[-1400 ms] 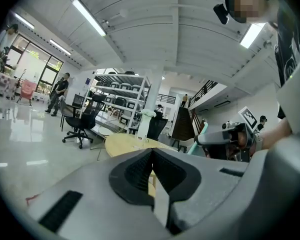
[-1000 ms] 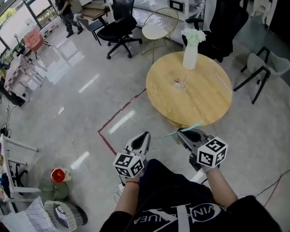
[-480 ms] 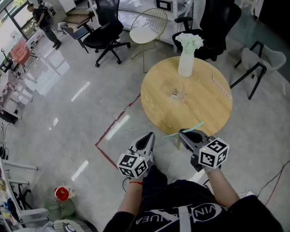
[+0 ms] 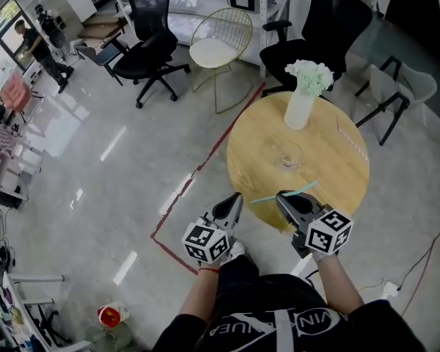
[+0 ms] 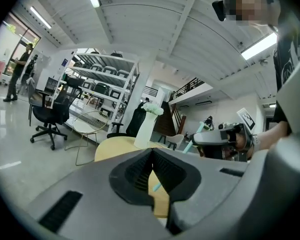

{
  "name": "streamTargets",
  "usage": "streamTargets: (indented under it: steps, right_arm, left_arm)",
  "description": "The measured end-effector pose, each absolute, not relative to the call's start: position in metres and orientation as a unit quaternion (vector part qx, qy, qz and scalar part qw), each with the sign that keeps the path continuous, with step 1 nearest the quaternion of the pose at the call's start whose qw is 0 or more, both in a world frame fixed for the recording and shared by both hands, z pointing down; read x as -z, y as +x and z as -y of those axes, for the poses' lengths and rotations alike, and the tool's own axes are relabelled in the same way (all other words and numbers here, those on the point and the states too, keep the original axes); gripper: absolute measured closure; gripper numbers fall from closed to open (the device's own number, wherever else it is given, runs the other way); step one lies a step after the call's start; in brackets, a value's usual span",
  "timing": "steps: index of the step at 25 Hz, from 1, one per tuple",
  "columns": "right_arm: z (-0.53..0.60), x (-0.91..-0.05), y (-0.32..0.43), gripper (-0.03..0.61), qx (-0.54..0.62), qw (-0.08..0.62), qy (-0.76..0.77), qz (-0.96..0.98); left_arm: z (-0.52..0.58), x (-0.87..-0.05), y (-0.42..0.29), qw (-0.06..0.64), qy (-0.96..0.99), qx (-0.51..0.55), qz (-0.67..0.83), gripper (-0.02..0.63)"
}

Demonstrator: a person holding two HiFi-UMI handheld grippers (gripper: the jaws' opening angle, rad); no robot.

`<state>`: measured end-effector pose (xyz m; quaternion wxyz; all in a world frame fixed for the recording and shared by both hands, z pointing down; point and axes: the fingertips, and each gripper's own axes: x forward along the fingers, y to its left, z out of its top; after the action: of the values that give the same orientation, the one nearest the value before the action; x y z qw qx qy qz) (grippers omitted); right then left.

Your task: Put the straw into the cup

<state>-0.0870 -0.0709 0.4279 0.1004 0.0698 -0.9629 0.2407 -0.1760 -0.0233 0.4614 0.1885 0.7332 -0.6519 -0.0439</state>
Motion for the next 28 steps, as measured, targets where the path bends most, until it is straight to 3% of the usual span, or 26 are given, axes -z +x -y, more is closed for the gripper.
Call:
streamTargets:
  steps: [9, 18, 28]
  right_arm:
    - [0.104, -0.436, -0.122, 0.546, -0.260, 0.086, 0.165, 0.948]
    - [0.139, -0.428, -0.088, 0.546, -0.271, 0.052, 0.248, 0.929]
    - [0.189, -0.398, -0.079, 0.546, -0.255, -0.002, 0.253, 0.933]
  left_arm:
    - [0.070, -0.475, -0.215, 0.201, 0.792, 0.027, 0.576, 0.607]
    - [0.115, -0.482, -0.169, 0.206, 0.844, 0.022, 0.494, 0.606]
    - [0.146, -0.490, -0.179, 0.218, 0.844, 0.007, 0.489, 0.606]
